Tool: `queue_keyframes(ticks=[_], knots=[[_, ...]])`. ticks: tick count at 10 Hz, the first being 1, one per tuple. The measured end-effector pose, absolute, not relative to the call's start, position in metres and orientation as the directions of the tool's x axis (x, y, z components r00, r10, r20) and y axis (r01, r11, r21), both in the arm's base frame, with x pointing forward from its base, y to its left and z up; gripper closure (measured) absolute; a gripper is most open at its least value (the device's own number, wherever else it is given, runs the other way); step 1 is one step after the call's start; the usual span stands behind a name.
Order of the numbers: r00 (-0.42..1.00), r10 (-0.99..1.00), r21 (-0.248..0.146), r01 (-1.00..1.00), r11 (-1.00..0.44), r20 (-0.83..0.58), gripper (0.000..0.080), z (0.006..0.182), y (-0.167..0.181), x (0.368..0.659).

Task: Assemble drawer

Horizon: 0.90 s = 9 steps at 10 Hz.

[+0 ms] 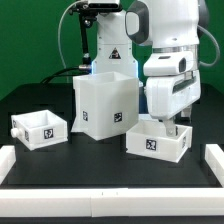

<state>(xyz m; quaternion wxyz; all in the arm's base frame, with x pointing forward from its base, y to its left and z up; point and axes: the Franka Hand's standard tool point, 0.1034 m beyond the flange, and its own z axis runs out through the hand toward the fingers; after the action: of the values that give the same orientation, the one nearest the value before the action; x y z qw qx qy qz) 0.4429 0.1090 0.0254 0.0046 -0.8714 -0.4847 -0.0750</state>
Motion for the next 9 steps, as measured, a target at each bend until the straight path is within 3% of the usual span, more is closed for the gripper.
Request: queue_keyframes(ticks=[1,3,4,5,6,7,8,9], knots=[[0.517,0.845,0.064,0.846,-0.529,0.135,0.015,0.025,0.11,0.443],[0.518,0.845,0.064,0.846,-0.529,0.135,0.0374,0.025,0.11,0.443],[0.518,0.845,0.064,0.846,-0.529,0.135,0.0374,0.025,0.11,0.443],[0.518,0.845,0.064,0.846,-0.529,0.135,0.0558,0.025,0.11,0.443],[0.518,0.844,0.064,0.846,-0.529,0.135,0.0691,0.025,0.11,0.443],[0.517,0.845,0.063,0.847,-0.528,0.135,0.0691,0.026,0.111,0.442],[0.504,0.853,0.065,0.855,-0.515,0.137,0.0764,0.029,0.118,0.441],[0.489,0.861,0.065,0.863,-0.501,0.14,0.0764,0.032,0.125,0.438]])
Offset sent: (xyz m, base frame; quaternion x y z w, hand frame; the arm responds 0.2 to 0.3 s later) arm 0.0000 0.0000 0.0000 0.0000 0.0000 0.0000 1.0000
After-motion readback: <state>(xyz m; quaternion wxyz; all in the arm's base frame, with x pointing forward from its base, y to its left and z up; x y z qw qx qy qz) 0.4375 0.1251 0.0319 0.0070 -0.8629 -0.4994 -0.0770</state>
